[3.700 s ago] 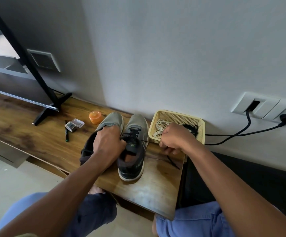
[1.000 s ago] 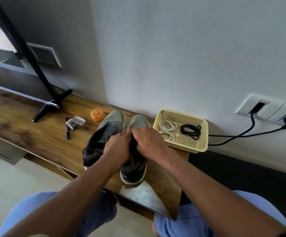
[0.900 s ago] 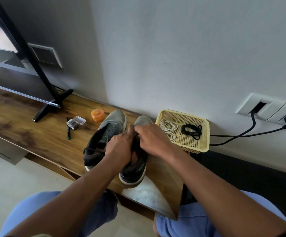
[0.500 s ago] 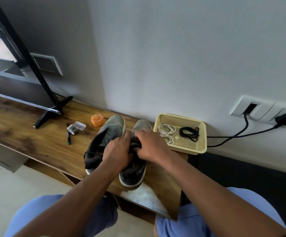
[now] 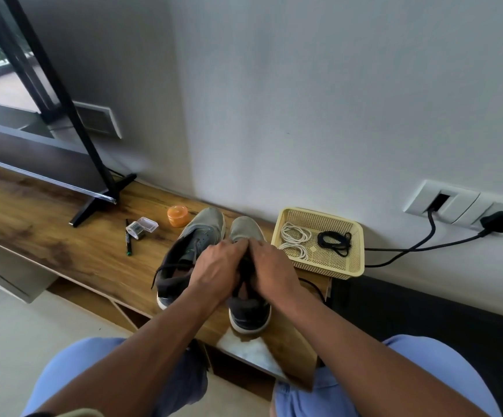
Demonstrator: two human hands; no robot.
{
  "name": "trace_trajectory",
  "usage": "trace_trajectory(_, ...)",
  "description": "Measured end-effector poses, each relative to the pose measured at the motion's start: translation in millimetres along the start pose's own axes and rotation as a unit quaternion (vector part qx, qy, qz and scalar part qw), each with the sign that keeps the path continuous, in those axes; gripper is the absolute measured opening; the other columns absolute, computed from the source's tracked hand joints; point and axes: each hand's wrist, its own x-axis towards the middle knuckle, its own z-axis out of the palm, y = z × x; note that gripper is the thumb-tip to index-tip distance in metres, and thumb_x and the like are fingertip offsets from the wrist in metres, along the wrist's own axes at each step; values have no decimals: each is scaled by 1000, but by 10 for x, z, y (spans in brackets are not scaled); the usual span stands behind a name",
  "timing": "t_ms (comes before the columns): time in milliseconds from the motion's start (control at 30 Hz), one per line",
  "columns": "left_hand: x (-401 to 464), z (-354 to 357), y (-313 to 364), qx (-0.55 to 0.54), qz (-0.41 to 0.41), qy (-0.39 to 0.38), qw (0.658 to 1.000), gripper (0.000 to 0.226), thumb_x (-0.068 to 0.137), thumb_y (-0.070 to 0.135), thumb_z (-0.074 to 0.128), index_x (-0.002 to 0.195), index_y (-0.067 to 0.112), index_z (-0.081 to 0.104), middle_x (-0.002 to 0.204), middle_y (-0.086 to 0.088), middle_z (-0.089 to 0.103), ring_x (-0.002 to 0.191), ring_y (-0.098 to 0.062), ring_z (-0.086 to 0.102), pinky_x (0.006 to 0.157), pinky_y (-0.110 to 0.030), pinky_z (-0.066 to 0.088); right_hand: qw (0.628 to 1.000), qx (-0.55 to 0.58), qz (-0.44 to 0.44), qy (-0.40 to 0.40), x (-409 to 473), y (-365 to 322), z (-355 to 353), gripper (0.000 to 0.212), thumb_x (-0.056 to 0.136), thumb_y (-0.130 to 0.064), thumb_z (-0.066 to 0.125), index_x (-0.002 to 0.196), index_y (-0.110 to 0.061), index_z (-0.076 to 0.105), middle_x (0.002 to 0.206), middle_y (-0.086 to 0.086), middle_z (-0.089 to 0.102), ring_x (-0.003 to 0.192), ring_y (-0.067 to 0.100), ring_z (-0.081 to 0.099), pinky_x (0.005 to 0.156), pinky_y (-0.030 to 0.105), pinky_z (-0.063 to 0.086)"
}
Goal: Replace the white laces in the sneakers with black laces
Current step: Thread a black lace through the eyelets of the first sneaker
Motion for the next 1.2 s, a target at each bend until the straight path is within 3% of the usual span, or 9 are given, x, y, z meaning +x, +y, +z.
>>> trace_trajectory(100, -22, 2, -4, -29, -6, -19, 999, 28, 77, 18, 67, 101, 21, 55, 84, -6, 69, 75, -37, 67, 68, -50, 55, 1000, 0, -15, 19, 6, 22, 11, 31, 91, -15, 64, 120, -13, 53, 103, 12, 69, 86, 40, 70, 72, 49, 56)
trace_trajectory(233, -35, 22, -42, -75, -26, 0, 997, 32, 71, 30, 47, 100, 23, 56, 80, -3, 69, 72, -34, 66, 66, -47, 55, 999, -3, -18, 48, 12, 38, 36, 27, 92, -11, 61, 117, -13, 50, 90, 14, 69, 77, 42, 69, 63, 47, 53)
trace_trajectory(433, -44, 21, -2, -76, -57, 18, 995, 14, 84, 13, 55, 94, 20, 50, 71, -1, 64, 61, -30, 59, 58, -42, 47, 999, -19, 3, 48, 24, 23, 71, 30, 89, -13, 64, 113, -14, 47, 85, 14, 68, 74, 42, 69, 59, 45, 50)
trace_trajectory(533, -10, -2, -28, -37, -79, 12, 996, 21, 92, 17, 61, 103, 22, 44, 81, -7, 68, 73, -38, 65, 62, -44, 49, 999, -25, -12, 34, 36, 53, 40, 30, 91, -15, 63, 114, -16, 44, 88, 14, 68, 76, 41, 69, 60, 46, 52)
trace_trajectory(633, -5, -64, -38, -14, -101, -7, 995, 33, 90, 25, 69, 115, 23, 49, 95, -7, 71, 88, -34, 69, 75, -45, 56, 1000, -10, -14, 1, 7, 40, -30, 36, 93, -22, 65, 120, -15, 42, 99, 15, 67, 85, 42, 69, 62, 44, 48)
trace_trajectory(833, -72, -210, -123, -20, -194, -51, 980, 22, 86, 40, 80, 101, 25, 72, 98, 5, 71, 97, -20, 66, 77, -32, 48, 997, -48, 45, -36, -53, 37, -284, 41, 93, -45, 70, 120, -20, 52, 107, 7, 70, 97, 32, 69, 74, 40, 54)
trace_trajectory(967, -138, -255, -100, -54, -246, -65, 966, 10, 85, 33, 81, 86, 23, 78, 88, 6, 73, 84, -14, 66, 75, -29, 52, 987, -11, 142, -68, -76, 93, -454, 25, 86, -37, 75, 105, -22, 70, 97, 1, 71, 95, 27, 70, 77, 40, 59)
trace_trajectory(1033, -174, -240, -69, -68, -265, -67, 959, 19, 83, 36, 83, 77, 19, 76, 77, 5, 73, 78, -14, 68, 72, -32, 55, 980, 5, 181, -82, -98, 89, -507, 23, 83, -39, 77, 91, -18, 73, 84, 0, 72, 86, 26, 72, 73, 38, 61)
trace_trajectory(1200, -243, -217, -22, -93, -313, -78, 942, 33, 79, 47, 85, 83, 18, 68, 80, 0, 71, 77, -17, 67, 68, -33, 54, 966, 123, 196, -118, -230, 14, -612, 29, 92, -40, 74, 75, -16, 77, 66, -1, 75, 63, 17, 74, 73, 38, 64)
